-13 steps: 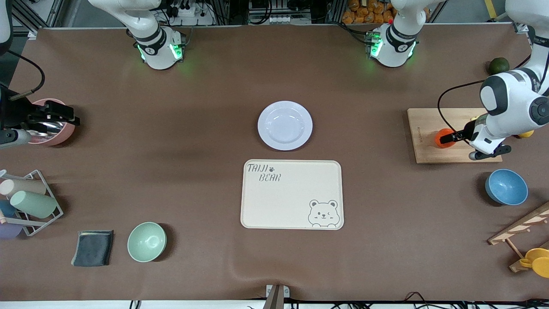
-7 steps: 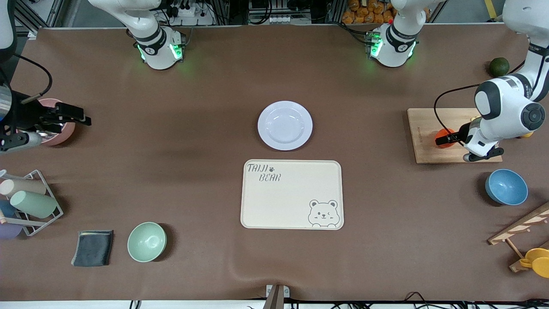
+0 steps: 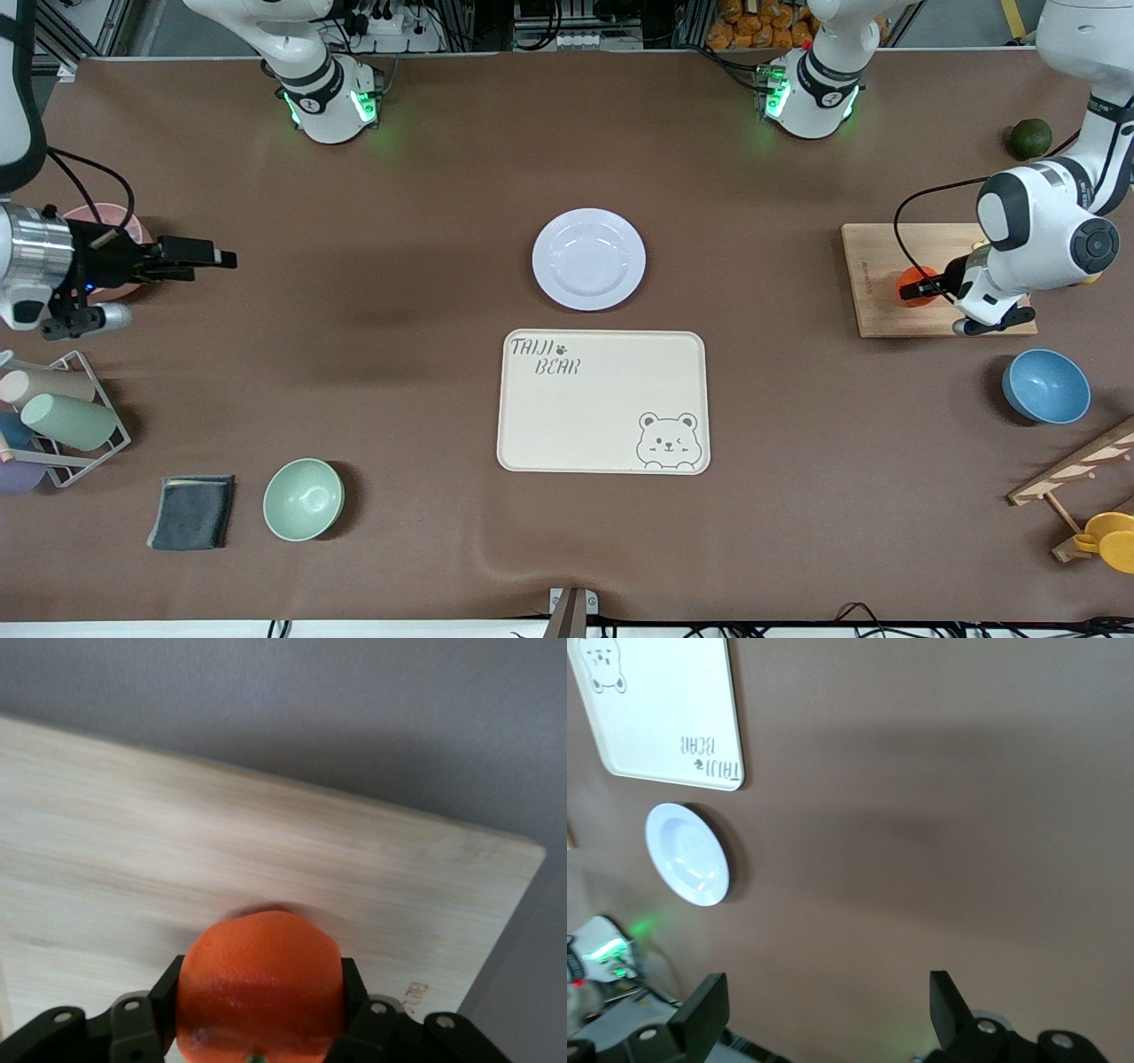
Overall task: Place orange and plate with both arms
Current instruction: 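Grasp the orange with the left gripper while the right gripper reaches out, then carry the orange with the left gripper onto the white plate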
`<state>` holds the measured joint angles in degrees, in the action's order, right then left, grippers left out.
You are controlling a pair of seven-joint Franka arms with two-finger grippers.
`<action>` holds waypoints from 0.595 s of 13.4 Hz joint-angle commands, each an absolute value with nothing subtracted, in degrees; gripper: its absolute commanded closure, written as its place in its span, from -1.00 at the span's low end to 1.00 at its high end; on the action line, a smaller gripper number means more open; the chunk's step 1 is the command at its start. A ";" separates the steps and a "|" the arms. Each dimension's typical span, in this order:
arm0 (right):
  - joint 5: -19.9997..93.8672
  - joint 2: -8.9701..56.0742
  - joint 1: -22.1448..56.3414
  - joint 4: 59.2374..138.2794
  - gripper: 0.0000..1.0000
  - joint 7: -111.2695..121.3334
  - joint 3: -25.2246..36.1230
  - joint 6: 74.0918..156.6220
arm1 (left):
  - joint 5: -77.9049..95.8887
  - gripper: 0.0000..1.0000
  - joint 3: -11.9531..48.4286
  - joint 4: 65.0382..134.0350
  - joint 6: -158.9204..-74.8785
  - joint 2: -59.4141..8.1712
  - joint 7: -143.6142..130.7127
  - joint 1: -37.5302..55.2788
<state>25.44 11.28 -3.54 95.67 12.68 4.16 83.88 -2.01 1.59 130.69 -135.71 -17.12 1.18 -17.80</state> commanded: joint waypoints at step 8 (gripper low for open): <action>42.18 15.47 -1.76 104.23 -1.00 11.78 3.78 83.76 | -2.02 1.00 29.50 118.30 -117.42 -9.84 -31.14 -17.93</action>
